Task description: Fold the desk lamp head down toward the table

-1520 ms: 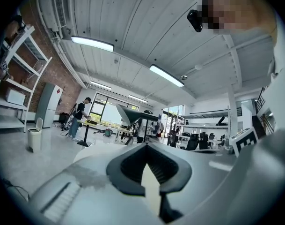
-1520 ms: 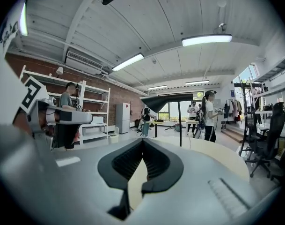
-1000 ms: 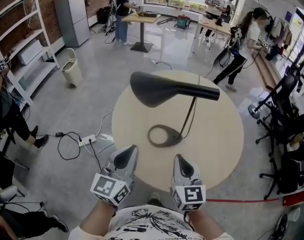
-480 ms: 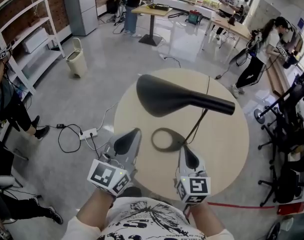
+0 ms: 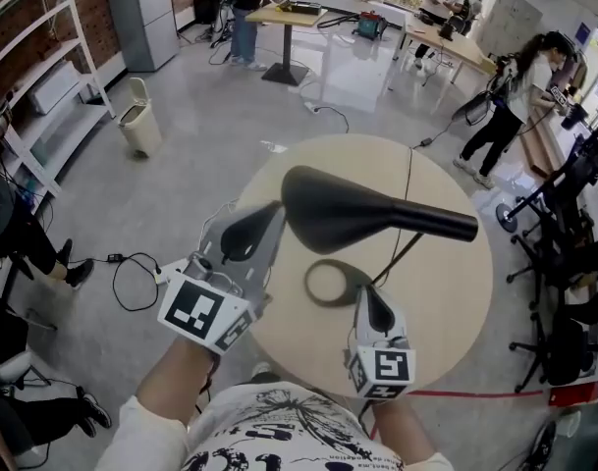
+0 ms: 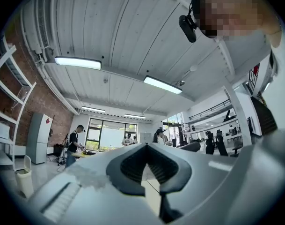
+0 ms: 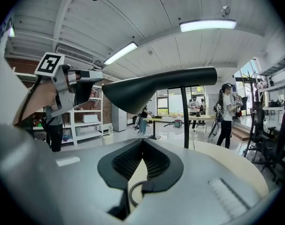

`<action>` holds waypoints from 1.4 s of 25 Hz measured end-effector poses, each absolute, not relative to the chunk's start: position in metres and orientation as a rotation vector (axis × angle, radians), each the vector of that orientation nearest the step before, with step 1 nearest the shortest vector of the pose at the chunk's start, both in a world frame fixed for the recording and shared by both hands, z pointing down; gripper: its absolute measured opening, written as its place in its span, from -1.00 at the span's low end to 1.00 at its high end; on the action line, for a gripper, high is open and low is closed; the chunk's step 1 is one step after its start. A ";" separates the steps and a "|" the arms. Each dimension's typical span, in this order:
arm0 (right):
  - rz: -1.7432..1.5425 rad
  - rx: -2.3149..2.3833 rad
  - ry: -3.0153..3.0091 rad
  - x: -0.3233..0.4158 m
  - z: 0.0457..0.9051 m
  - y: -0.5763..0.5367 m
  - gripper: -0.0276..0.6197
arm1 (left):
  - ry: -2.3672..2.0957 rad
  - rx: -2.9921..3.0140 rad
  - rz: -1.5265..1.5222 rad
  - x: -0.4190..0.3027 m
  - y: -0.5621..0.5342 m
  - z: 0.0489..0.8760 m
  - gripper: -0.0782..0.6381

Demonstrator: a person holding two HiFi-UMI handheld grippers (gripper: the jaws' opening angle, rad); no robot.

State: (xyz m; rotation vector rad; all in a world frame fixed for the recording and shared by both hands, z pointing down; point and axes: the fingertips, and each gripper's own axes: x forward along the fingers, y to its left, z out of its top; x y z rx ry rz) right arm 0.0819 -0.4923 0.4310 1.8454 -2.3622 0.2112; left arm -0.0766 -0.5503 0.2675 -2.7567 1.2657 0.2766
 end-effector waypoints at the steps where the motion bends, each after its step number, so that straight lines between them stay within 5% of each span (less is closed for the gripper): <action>1: 0.215 1.854 -2.354 0.081 0.432 -0.493 -0.89 | 1.254 -2.762 0.282 -0.076 -0.554 0.265 -0.77; 35: 0.307 1.885 -2.188 0.102 0.470 -0.480 -0.89 | 1.235 -3.061 0.016 -0.032 -0.574 0.396 -0.77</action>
